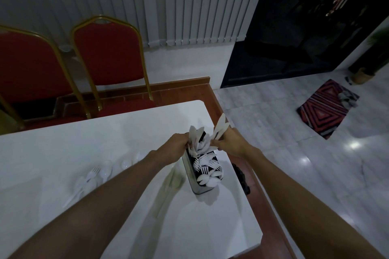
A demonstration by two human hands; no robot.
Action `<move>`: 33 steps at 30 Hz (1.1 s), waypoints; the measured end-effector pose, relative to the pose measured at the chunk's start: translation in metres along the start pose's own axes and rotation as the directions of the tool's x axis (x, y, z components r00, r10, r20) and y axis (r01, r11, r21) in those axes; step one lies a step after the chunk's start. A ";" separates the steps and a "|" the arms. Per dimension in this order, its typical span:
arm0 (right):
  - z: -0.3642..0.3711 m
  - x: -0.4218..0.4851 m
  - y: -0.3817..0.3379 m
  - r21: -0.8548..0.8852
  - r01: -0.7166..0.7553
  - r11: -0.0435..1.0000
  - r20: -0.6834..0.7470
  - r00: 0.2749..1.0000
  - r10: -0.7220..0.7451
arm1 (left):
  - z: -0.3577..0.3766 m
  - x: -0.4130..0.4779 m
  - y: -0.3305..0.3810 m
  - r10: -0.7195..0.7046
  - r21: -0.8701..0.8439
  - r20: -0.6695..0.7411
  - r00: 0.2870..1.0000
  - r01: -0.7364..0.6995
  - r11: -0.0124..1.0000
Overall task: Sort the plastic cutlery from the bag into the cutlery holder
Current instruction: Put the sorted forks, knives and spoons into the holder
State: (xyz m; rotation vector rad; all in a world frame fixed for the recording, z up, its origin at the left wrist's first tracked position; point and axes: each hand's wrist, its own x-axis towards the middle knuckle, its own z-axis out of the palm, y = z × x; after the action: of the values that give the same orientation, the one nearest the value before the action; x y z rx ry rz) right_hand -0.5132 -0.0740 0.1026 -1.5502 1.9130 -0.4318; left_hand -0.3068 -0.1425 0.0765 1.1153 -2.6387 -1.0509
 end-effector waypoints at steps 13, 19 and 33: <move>0.003 0.001 0.000 -0.092 0.032 0.995 0.035 0.999 -0.029 | 0.001 -0.011 0.000 -0.011 -0.030 -0.098 0.995 0.009 0.999; -0.013 -0.007 -0.002 0.022 0.049 0.999 0.021 0.999 -0.049 | 0.004 -0.015 -0.001 0.022 -0.102 -0.121 0.992 -0.035 0.994; -0.003 -0.019 -0.007 0.203 -0.004 0.979 0.010 1.000 0.002 | 0.009 -0.026 0.004 -0.041 -0.219 -0.075 0.996 0.024 0.975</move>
State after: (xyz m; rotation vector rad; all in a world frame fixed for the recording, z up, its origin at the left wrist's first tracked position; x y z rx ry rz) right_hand -0.5078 -0.0583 0.1137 -1.4131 1.8025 -0.5978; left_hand -0.2932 -0.1180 0.0766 1.1307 -2.3832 -1.2400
